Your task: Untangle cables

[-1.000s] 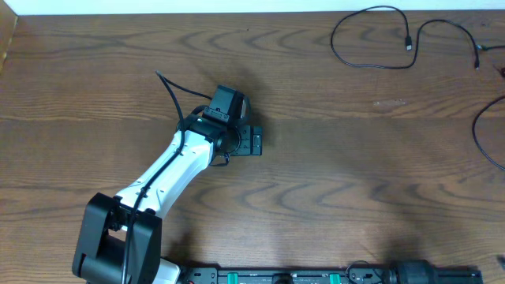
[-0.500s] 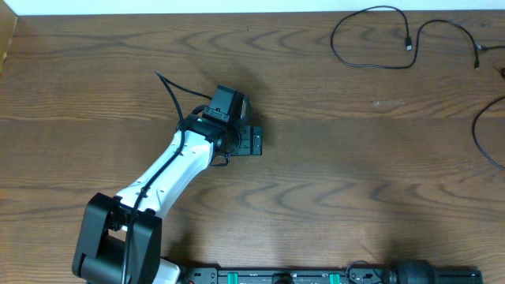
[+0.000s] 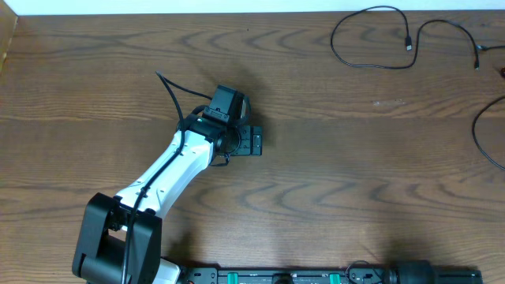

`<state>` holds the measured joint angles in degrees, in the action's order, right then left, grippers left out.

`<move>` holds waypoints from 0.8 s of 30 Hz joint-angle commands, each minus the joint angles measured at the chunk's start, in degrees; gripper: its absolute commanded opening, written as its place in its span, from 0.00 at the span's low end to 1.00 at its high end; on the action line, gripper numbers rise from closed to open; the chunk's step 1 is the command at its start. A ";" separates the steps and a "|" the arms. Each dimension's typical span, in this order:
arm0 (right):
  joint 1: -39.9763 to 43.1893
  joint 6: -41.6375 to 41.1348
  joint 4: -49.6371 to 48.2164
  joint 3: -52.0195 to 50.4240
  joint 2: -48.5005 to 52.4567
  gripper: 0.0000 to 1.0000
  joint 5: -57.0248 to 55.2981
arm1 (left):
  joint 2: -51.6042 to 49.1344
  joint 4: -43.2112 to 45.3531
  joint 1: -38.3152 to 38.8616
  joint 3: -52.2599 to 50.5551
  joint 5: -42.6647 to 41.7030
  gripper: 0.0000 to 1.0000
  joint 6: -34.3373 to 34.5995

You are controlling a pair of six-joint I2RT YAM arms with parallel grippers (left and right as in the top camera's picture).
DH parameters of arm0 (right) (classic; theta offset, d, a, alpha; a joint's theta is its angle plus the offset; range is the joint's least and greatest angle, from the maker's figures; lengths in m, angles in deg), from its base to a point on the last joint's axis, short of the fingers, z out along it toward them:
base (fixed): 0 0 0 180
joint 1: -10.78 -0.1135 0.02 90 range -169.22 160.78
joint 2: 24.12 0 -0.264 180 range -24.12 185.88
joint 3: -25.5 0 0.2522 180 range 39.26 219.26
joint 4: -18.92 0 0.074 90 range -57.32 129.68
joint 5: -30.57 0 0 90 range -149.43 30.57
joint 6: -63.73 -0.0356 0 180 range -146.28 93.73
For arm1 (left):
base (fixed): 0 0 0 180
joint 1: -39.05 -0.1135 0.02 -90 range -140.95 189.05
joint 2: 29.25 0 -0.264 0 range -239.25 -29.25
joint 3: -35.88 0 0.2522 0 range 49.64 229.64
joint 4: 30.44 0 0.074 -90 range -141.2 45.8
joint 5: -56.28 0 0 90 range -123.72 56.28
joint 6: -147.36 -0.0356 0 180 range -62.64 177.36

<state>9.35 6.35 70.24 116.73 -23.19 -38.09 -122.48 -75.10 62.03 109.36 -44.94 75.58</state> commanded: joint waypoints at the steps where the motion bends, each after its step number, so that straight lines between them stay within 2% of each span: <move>1: 0.37 0.70 0.42 0.98 -0.55 0.99 -1.51 | 0.76 -0.13 -0.04 0.50 0.57 0.95 0.07; 13: 1.66 0.92 -2.32 1.44 -0.55 0.99 -0.85 | 0.76 -0.13 -0.04 0.50 0.57 0.95 0.09; 19: 2.86 10.21 -2.23 1.38 -0.52 0.99 -0.87 | 0.76 -0.13 -0.04 0.50 0.57 0.95 0.07; 24: 2.89 13.31 -1.75 0.72 -0.52 0.99 -1.36 | 0.76 -0.13 -0.04 0.50 0.57 0.95 0.09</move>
<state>12.00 15.90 67.97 117.89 -23.49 -38.40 -122.48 -75.10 62.03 109.36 -44.94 75.58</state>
